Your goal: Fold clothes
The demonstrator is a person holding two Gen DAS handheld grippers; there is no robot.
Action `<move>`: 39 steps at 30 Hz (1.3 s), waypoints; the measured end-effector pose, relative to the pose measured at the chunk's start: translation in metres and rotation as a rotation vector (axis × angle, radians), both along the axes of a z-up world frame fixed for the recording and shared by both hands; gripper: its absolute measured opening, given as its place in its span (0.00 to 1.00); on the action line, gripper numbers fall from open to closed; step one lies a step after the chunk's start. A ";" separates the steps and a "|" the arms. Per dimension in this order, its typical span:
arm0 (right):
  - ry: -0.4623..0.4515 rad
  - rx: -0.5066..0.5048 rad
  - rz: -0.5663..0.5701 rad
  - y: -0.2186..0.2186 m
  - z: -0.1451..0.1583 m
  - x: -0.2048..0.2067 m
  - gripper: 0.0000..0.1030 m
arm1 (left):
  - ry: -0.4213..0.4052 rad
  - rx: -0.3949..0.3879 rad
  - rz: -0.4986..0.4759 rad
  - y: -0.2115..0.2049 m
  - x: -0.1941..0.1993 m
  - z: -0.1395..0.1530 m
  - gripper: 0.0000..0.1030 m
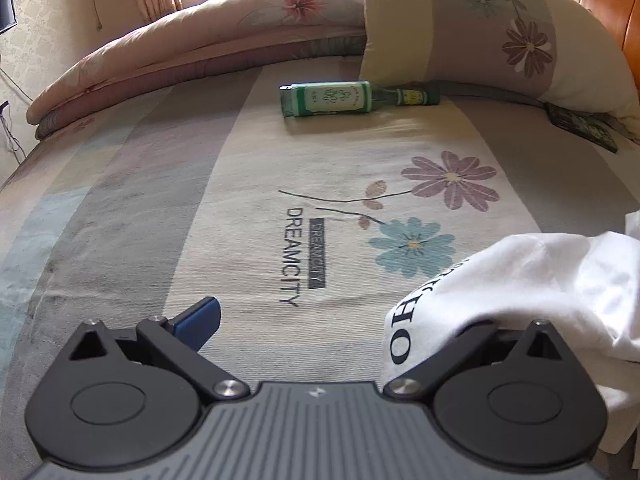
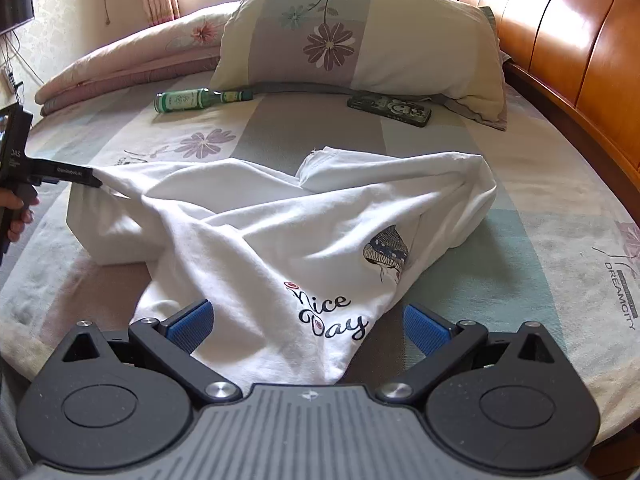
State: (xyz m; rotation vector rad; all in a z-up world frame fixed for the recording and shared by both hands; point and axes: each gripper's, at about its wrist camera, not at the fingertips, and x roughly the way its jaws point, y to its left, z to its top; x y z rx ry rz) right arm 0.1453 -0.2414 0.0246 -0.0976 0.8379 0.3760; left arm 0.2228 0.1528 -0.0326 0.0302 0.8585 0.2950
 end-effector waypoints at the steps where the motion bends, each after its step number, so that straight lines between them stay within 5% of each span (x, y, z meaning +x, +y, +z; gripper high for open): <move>1: 0.000 -0.006 -0.001 0.000 -0.001 0.000 1.00 | 0.003 0.007 0.009 0.005 0.002 0.000 0.99; 18: 0.026 -0.029 -0.028 -0.002 -0.009 0.009 1.00 | 0.052 0.150 0.218 0.097 0.035 0.020 0.99; 21: 0.036 -0.022 -0.026 0.000 -0.012 0.009 1.00 | 0.108 0.131 0.145 0.092 0.033 0.016 0.98; 34: 0.045 0.026 -0.010 0.005 -0.007 -0.017 1.00 | 0.113 0.041 -0.124 0.017 -0.027 0.037 0.99; 39: 0.028 0.046 -0.011 0.002 0.001 -0.036 1.00 | 0.135 -0.022 -0.143 -0.008 -0.044 0.020 0.99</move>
